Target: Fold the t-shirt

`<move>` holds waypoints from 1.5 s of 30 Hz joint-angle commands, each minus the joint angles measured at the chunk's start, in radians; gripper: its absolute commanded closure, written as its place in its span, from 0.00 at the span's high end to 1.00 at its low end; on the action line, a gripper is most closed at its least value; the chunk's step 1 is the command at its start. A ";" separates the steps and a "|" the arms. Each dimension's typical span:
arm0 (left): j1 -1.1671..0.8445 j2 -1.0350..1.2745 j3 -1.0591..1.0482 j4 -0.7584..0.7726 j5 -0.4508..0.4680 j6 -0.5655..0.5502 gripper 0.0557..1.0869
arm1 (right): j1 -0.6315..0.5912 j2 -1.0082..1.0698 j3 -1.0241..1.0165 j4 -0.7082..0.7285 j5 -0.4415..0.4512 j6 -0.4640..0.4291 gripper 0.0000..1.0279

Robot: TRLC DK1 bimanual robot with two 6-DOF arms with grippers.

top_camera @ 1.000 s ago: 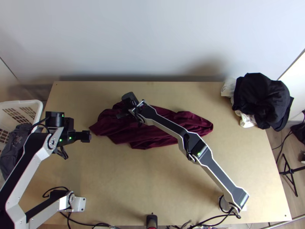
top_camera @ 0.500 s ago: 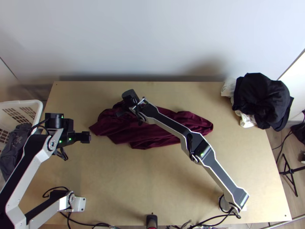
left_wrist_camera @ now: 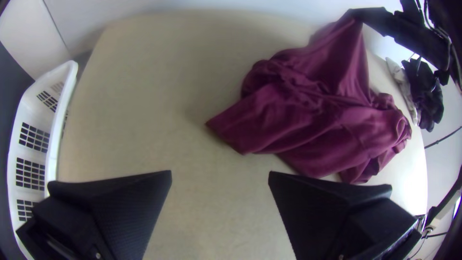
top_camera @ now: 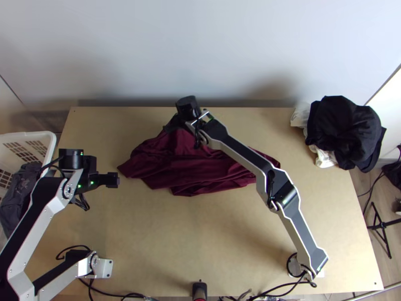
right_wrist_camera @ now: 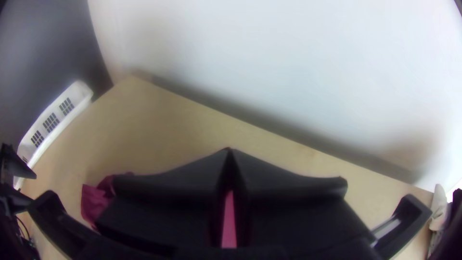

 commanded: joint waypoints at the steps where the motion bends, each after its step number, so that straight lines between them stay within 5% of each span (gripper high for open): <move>1: -0.022 0.003 -0.011 0.016 0.001 -0.013 0.95 | -0.017 -0.053 -0.004 0.006 0.002 -0.001 0.03; 19: -0.002 -0.064 -0.040 0.012 -0.001 0.018 0.95 | -0.066 -0.053 0.038 0.078 0.082 -0.021 0.03; 45: -0.206 -0.011 -0.020 0.187 -0.001 -0.040 0.95 | 0.156 -0.341 0.067 0.284 0.139 -0.192 0.03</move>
